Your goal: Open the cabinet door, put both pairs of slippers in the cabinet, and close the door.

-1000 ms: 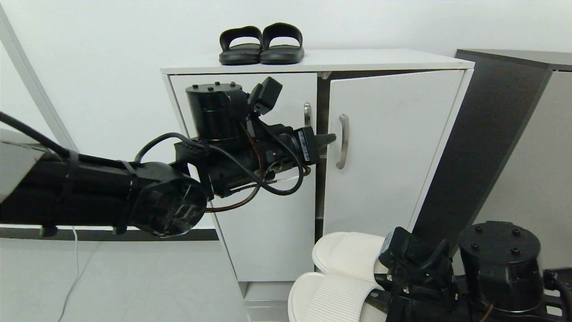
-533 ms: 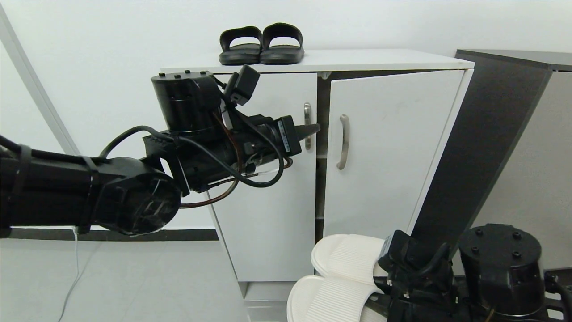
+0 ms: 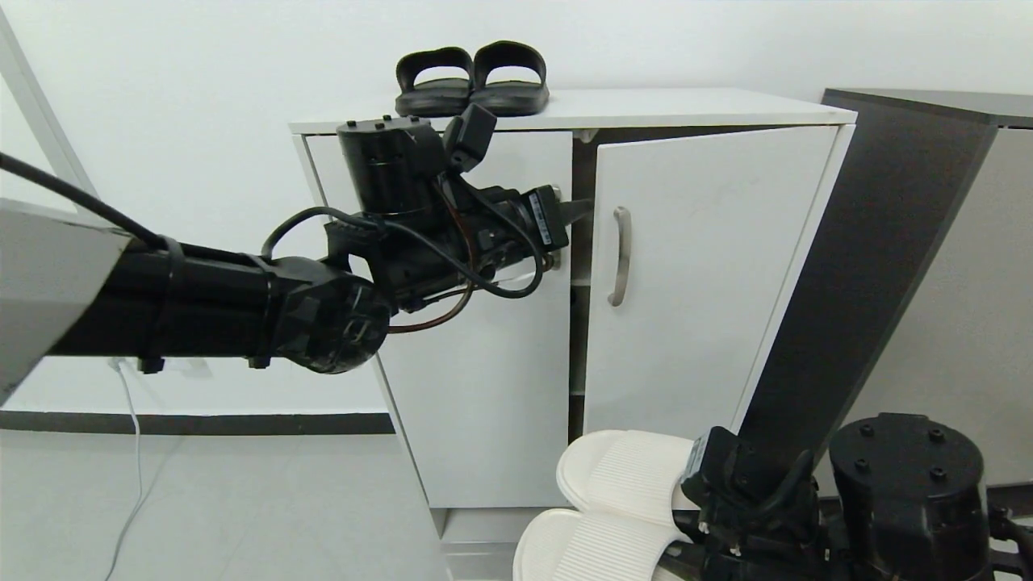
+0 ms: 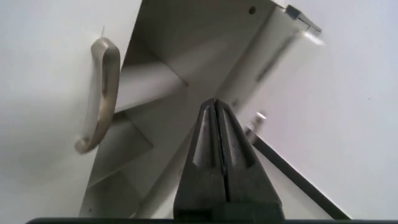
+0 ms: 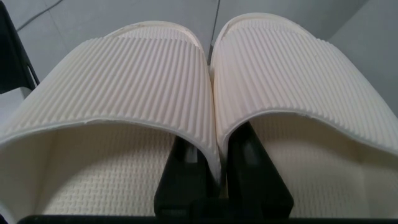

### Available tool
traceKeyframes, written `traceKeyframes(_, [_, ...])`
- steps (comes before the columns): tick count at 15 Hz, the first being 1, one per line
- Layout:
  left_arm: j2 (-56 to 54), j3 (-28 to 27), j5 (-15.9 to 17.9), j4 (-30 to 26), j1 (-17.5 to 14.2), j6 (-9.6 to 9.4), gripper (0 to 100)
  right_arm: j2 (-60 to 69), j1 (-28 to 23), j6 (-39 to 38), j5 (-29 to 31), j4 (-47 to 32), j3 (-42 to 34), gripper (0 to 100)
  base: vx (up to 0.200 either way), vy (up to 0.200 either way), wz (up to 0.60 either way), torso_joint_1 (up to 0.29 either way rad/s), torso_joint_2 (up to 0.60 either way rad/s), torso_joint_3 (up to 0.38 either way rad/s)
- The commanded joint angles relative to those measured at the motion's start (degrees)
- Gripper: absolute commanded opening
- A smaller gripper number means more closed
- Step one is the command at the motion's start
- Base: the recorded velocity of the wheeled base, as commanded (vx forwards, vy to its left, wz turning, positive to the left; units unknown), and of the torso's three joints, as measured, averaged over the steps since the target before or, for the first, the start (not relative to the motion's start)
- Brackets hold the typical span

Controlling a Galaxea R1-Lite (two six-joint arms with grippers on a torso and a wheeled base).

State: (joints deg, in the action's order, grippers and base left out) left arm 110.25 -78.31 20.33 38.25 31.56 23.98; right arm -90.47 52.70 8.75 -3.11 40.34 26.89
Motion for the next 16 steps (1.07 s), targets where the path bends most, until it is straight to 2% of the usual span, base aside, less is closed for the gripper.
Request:
traceKeyframes(1, [3.74,-3.16,-0.03,-1.08,0.17,0.02,0,-0.15,0.03,0.04,0.12,0.09,0.09,0,0.000,0.000,0.00,0.000,0.00,0.000])
traceKeyframes(3, [4.27,-3.69,-0.03,-1.08,0.25,0.54,0,-0.24,0.03,0.04,0.12,0.00,0.09,0,0.000,0.000,0.00,0.000,0.00,0.000])
traceKeyframes(4, [4.18,-3.51,-0.03,-0.72,0.52,1.60,0,-0.32,0.03,0.04,0.03,0.00,0.00,0,-0.200,0.000,0.00,0.007,0.00,0.007])
traceKeyframes(5, [3.74,-2.46,-0.29,-0.64,0.78,1.69,0,-0.41,0.12,0.04,0.03,-0.08,0.00,0,-0.200,0.000,0.00,0.007,0.00,0.002])
traceKeyframes(8, [-0.83,6.15,-0.12,4.20,5.35,1.42,0,-0.50,0.74,-0.05,0.03,-0.17,-0.09,0,-0.200,0.000,0.00,0.002,0.00,0.001])
traceKeyframes(10, [-4.43,10.64,-0.21,5.34,7.90,1.33,0,-0.50,1.00,-0.05,-0.06,-0.08,-0.17,0,-0.200,0.000,0.00,0.000,0.00,0.005])
traceKeyframes(11, [-5.05,11.08,-0.21,5.34,8.08,1.33,0,-0.50,1.00,-0.05,0.03,-0.08,-0.17,0,-0.200,0.000,0.00,0.002,0.00,0.007])
traceKeyframes(13, [-6.01,11.16,-0.56,5.34,6.58,1.25,0,-0.50,1.00,-0.14,0.03,0.00,-0.17,0,-0.100,0.000,0.00,0.001,0.00,0.001])
traceKeyframes(15, [-9.79,13.54,-0.56,5.25,2.89,1.33,0,-0.50,0.21,-0.67,-0.06,0.09,-0.17,0,0.000,0.000,0.00,0.000,0.00,0.000])
traceKeyframes(16, [-13.22,16.53,-0.56,5.25,0.52,1.25,0,-0.41,-0.67,-0.75,-0.06,0.09,0.18,0,0.000,0.000,0.00,0.000,0.00,0.000])
